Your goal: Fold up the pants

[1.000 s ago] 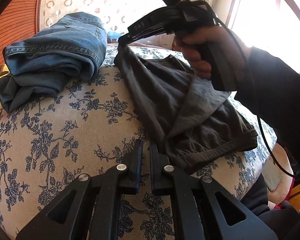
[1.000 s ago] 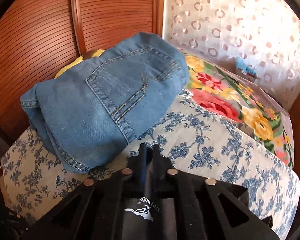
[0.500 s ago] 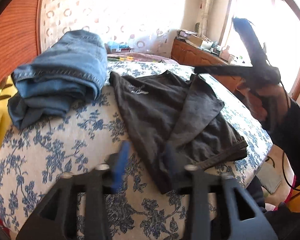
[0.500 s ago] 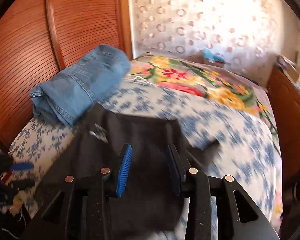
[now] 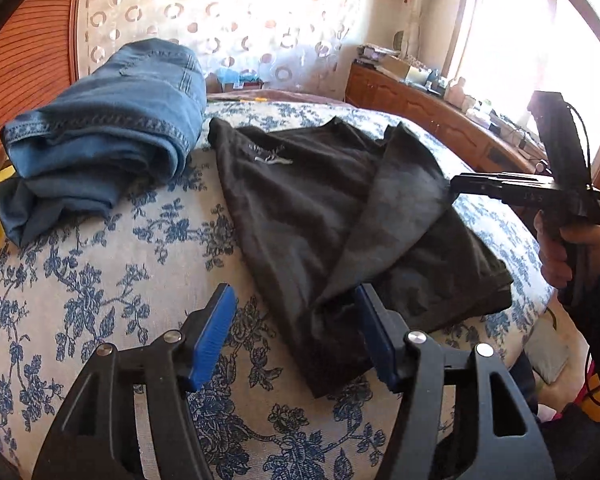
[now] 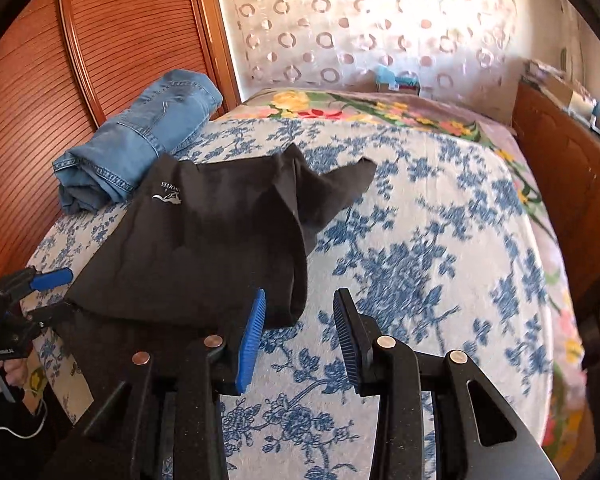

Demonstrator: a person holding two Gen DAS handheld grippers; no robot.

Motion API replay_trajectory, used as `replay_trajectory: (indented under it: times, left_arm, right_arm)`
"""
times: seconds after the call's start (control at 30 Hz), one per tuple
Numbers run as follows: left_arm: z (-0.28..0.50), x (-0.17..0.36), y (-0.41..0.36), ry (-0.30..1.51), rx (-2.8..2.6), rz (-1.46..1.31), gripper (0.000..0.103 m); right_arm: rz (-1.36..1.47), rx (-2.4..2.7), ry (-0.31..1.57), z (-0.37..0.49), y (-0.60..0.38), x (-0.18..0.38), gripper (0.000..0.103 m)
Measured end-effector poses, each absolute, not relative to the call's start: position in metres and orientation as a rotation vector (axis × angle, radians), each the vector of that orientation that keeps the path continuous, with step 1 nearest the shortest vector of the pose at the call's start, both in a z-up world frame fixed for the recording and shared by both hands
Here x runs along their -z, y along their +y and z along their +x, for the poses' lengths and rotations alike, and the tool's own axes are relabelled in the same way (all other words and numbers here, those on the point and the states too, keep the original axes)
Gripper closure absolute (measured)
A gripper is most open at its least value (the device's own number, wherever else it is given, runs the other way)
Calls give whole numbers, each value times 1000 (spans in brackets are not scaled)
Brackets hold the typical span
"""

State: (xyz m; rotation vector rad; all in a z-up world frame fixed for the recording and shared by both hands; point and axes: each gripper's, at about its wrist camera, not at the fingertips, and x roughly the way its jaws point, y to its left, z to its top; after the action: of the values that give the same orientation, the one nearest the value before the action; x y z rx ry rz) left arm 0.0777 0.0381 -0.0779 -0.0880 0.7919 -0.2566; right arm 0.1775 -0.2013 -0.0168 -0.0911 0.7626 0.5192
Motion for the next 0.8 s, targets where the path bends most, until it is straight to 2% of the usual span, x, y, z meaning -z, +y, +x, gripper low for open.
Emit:
replay_trajectory:
  times: [0.1, 0.2, 0.27, 0.4, 0.47, 0.8]
  left_arm:
    - [76, 80, 38, 793, 256, -90, 40]
    - [70, 79, 40, 783, 269, -100, 46]
    - [67, 78, 39, 773, 279, -103, 55]
    - [63, 73, 35, 755, 296, -92, 67]
    - [61, 72, 34, 751, 306, -88, 73]
    - [57, 73, 37, 747, 308, -103, 76]
  right_arm:
    - [-69, -534, 777, 185, -203, 22, 65]
    - [-48, -558, 795, 191, -201, 27, 65]
    - [-49, -560, 805, 193, -200, 30, 74]
    - [-37, -561, 818, 197, -201, 31, 88]
    - [-33, -548, 811, 198, -202, 29, 98]
    - [-77, -582, 687, 200, -181, -10, 99]
